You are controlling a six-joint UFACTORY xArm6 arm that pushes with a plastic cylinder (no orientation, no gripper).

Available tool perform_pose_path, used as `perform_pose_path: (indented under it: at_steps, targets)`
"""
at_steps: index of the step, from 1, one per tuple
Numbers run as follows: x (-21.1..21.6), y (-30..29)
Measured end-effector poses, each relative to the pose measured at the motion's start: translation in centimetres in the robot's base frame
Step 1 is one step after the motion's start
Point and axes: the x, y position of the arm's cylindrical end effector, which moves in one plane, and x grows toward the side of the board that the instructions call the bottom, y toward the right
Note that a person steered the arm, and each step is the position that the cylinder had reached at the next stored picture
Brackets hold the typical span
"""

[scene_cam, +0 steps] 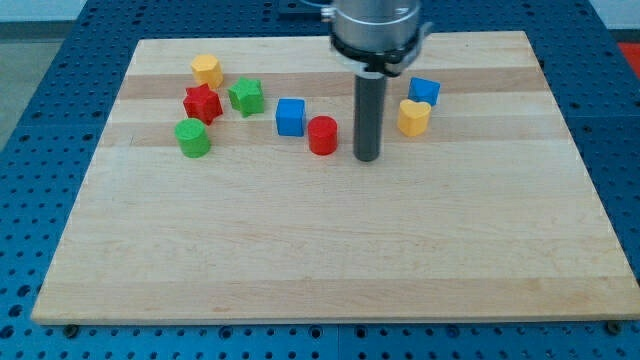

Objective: Push the red circle closer to the blue cube

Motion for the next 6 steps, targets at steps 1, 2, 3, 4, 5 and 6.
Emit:
perform_pose_path:
  at_steps: [1, 2, 3, 4, 5, 6]
  targets:
    - [-1.8, 1.3]
    - [-3.4, 1.3]
    - [-3.5, 0.1]
    - [-3.5, -1.8]
    - [-3.5, -3.3]
    - [-3.4, -4.4]
